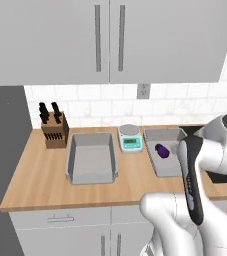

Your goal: Place one eggplant and one chicken drumstick in each tupperware on the nearby counter, to pack two identical lunches.

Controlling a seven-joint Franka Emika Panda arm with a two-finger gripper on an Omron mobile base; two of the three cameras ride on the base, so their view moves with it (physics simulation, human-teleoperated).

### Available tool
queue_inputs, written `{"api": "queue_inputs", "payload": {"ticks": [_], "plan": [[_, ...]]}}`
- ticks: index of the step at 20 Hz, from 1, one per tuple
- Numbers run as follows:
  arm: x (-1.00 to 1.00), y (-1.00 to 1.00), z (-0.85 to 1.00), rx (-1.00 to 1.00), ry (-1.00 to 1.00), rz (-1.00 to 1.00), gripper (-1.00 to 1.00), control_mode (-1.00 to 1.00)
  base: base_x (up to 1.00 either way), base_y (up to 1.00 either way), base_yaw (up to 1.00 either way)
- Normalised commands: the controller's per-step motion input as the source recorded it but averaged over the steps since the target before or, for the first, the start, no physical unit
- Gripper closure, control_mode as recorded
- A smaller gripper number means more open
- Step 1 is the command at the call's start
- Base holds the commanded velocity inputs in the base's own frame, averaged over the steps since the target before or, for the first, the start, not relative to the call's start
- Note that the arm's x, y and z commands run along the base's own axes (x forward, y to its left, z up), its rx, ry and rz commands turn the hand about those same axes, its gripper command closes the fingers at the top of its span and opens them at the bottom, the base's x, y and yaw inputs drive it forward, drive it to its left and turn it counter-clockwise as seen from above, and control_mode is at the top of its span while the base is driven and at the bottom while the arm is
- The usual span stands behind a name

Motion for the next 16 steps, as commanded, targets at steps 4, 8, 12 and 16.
{"api": "queue_inputs", "payload": {"ticks": [4,8,12,16], "plan": [[-0.89,0.16,0.84,-0.02,0.03,-0.03,-1.00,-1.00,0.00,0.00,0.00],[-0.59,0.26,0.95,0.00,0.06,-0.08,-1.00,-1.00,0.00,0.00,0.00],[-0.59,0.50,0.76,0.00,0.01,-0.05,-1.00,-1.00,0.00,0.00,0.00],[-0.41,0.49,0.25,0.00,-0.07,0.00,-1.00,-1.00,0.00,0.00,0.00]]}}
